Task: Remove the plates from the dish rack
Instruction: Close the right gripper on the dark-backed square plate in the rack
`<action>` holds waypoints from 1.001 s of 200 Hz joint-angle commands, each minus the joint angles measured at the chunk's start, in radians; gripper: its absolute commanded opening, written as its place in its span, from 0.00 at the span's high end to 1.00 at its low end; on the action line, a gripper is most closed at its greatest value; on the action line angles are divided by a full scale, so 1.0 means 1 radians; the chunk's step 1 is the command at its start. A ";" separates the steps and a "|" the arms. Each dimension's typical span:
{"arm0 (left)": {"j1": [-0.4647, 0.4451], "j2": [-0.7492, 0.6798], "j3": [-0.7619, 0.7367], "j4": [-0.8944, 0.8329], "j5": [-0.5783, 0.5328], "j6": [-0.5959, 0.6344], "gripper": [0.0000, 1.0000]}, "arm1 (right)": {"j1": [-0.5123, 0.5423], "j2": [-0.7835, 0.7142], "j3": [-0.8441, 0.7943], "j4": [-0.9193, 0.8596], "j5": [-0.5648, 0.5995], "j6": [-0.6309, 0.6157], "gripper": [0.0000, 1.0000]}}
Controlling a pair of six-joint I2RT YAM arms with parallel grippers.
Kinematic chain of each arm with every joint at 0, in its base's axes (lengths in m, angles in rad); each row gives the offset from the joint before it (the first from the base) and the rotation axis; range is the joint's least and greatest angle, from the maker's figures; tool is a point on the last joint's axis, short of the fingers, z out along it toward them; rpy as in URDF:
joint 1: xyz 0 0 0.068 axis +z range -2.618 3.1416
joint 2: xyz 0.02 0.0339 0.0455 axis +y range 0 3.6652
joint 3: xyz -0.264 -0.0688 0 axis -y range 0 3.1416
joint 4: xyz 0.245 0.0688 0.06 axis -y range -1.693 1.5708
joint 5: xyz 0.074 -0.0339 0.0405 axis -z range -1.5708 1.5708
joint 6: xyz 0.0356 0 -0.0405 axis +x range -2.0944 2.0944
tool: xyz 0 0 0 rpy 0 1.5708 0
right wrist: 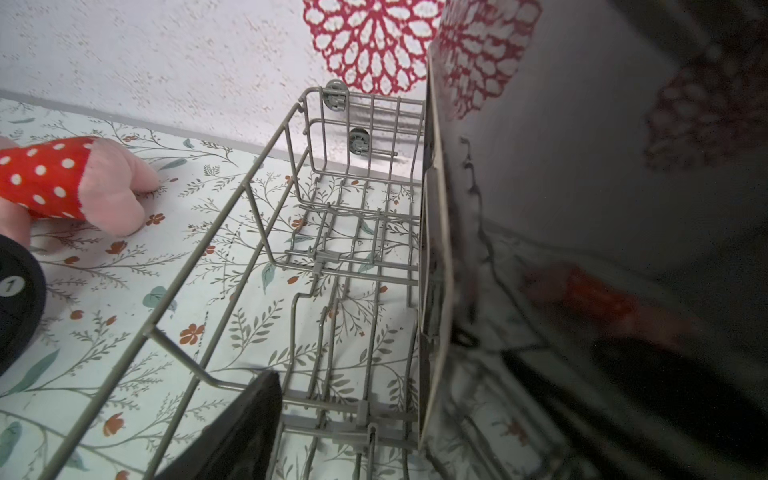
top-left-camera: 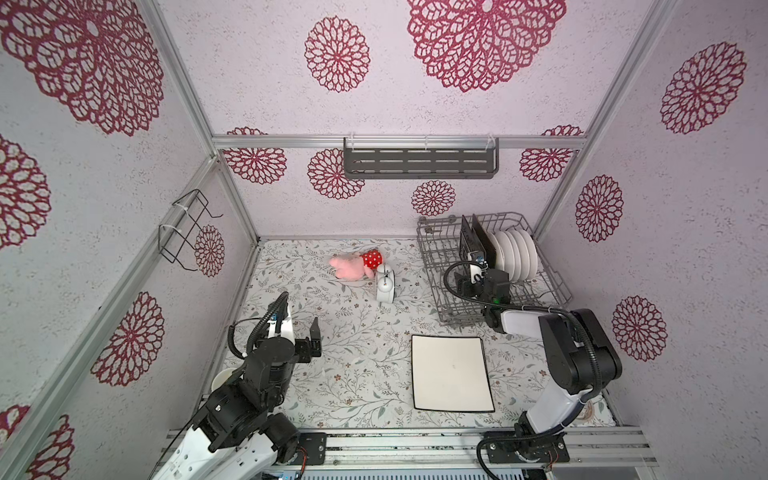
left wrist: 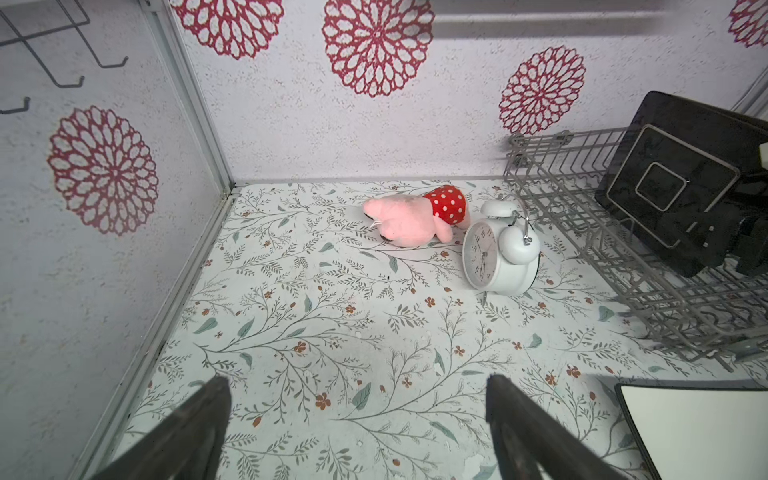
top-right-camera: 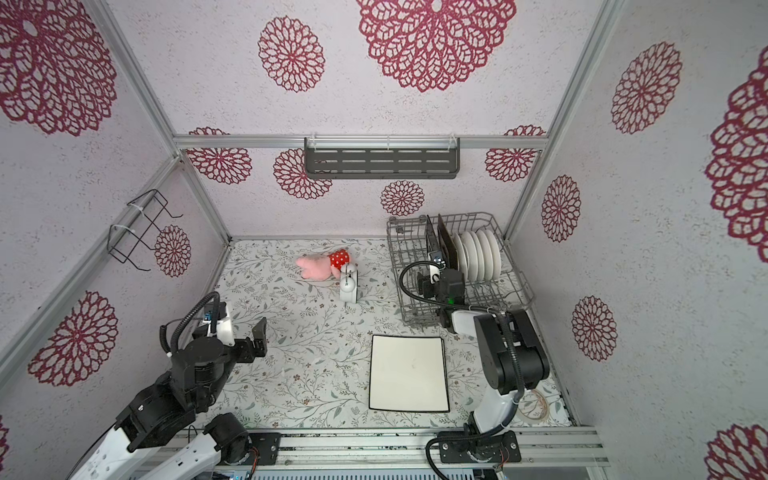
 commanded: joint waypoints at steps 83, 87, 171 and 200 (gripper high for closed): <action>0.120 0.107 -0.008 0.114 0.161 -0.023 0.03 | -0.029 0.020 0.018 0.147 -0.023 -0.060 0.63; 0.120 0.108 -0.008 0.114 0.164 -0.024 0.03 | -0.032 0.022 0.018 0.148 -0.026 -0.058 0.64; 0.148 0.112 -0.034 0.125 0.190 -0.033 0.03 | -0.059 0.046 0.031 0.187 -0.141 -0.049 0.82; 0.162 0.115 -0.039 0.128 0.203 -0.030 0.03 | -0.069 0.052 0.032 0.210 -0.189 -0.025 0.85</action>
